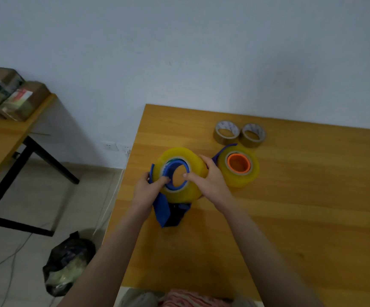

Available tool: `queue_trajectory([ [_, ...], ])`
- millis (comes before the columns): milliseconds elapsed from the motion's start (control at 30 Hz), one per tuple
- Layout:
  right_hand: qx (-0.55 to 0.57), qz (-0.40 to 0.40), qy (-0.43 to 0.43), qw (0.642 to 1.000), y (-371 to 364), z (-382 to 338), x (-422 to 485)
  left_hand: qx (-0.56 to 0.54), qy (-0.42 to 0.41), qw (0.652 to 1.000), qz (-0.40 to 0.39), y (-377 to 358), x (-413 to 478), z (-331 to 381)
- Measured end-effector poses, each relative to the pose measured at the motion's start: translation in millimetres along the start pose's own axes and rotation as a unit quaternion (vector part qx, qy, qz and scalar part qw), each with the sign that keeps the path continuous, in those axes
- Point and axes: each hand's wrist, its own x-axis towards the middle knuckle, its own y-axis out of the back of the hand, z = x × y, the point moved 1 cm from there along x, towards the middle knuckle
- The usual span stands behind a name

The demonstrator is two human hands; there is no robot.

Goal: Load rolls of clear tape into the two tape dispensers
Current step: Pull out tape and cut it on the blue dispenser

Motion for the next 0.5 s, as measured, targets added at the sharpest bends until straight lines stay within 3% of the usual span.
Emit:
queue_trajectory([
  [200, -0.034, 0.008, 0.098, 0.995, -2.8, 10.3, -30.2, 0.118, -0.087, 0.988, 0.047, -7.6, -7.9, -0.5],
  [333, -0.041, -0.006, 0.101, 0.994, 4.5, 10.0, -41.0, 0.138, -0.144, 0.976, 0.092, -14.6, -15.6, -5.5],
  [500, -0.055, -0.024, 0.093, 0.994, 19.9, 5.3, -39.4, 0.155, -0.206, 0.963, 0.075, -23.1, -21.1, -6.2],
])
